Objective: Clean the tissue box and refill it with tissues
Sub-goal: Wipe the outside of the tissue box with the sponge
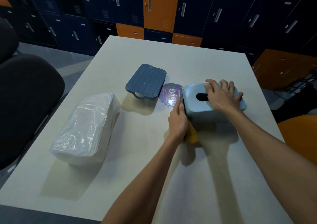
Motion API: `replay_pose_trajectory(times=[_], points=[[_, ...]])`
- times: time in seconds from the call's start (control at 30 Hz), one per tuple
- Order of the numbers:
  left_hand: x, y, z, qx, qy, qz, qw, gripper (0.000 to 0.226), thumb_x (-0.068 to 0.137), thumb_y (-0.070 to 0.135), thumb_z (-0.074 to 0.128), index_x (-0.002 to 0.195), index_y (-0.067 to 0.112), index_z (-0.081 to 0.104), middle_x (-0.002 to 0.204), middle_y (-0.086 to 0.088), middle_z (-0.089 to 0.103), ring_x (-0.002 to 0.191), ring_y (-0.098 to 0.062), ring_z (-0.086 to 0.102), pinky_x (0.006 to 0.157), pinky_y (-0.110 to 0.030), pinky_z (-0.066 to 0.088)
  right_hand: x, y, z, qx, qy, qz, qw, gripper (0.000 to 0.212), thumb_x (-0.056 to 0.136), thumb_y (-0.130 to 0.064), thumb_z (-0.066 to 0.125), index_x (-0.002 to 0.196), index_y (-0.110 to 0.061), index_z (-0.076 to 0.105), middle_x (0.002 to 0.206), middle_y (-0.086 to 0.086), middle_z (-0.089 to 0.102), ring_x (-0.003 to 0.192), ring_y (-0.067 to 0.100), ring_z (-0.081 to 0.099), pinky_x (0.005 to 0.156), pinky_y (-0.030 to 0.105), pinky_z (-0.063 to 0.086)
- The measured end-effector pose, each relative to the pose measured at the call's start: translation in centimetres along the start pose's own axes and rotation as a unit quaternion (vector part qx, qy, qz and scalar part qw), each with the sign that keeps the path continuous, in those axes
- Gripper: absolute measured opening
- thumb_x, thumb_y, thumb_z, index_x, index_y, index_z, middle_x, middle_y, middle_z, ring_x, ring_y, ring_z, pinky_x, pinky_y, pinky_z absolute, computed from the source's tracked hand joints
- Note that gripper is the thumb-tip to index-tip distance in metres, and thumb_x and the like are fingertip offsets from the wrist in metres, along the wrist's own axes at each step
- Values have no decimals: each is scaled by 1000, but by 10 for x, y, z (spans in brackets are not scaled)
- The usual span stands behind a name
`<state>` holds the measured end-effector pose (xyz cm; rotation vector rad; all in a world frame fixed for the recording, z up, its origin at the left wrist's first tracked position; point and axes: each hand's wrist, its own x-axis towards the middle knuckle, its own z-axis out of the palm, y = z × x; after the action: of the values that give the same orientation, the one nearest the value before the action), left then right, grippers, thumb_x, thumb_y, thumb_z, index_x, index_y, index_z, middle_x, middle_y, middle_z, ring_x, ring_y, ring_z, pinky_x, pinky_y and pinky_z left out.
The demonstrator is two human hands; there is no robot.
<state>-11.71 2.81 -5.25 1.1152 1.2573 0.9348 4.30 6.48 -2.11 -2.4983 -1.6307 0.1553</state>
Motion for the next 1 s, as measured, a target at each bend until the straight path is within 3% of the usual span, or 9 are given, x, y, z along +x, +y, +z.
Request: replay_pose_trajectory(times=[0.13,0.33,0.43,0.53,0.6,0.7,0.77,0.87,1.0], points=[[-41,-21,5,34,-4,54,998,42,104,24,35,146,28,37,149,6,41,135,-12,39,103,-12,26,2,4,-1,-7,-5,9,1000,45,99,-51,11,140,-42,28,151,8,25,144,33,9,108,67,7],[-61,-32,-6,56,-80,68,993,42,103,22,39,145,27,39,137,11,47,123,-5,46,96,-6,32,1,4,-3,-14,-7,1,1000,47,98,-53,10,141,-41,27,150,8,26,143,33,11,107,68,9],[-59,-37,-25,21,-84,51,995,35,102,24,41,133,26,56,130,7,60,117,-10,57,102,-26,45,-2,4,-11,-49,-16,-5,999,48,99,-51,10,141,-36,29,144,14,34,136,36,23,106,70,11],[-53,-43,-47,-30,-49,-14,998,31,94,41,41,112,32,64,107,-4,69,98,-34,66,84,-57,53,-3,3,-25,-167,-26,18,985,58,97,-53,7,135,-26,41,135,21,45,126,44,37,104,73,9],[-50,-46,-58,-49,-39,-56,996,32,91,44,39,107,33,64,103,-11,68,91,-44,65,76,-64,52,-1,4,-34,-187,-23,23,982,66,95,-60,8,137,-24,43,136,22,46,126,47,37,104,73,6],[-54,-38,-67,-88,-6,-101,991,29,99,29,39,106,24,67,107,-14,69,94,-37,67,82,-55,55,-7,9,-35,-119,-35,-88,988,60,94,-66,14,144,-38,31,145,13,41,132,39,35,106,65,14],[-53,-33,-71,-165,-7,-179,970,28,100,20,39,107,12,66,105,-20,70,86,-35,69,71,-46,59,-15,12,-30,-88,-54,-138,985,56,93,-67,19,144,-46,23,143,6,42,129,33,39,103,55,23],[-50,-16,-76,-261,-66,-306,913,39,94,33,45,114,5,62,104,-24,69,82,-39,67,60,-45,57,-16,17,-27,-102,-45,-116,987,58,91,-71,17,144,-47,20,133,8,50,120,34,46,95,49,30],[-20,-6,-72,-252,12,-267,930,25,95,25,49,105,8,63,103,-16,69,91,-32,65,82,-45,55,-13,23,-35,-109,-42,-60,991,71,85,-78,8,144,-43,24,128,13,58,112,37,53,83,44,34]])
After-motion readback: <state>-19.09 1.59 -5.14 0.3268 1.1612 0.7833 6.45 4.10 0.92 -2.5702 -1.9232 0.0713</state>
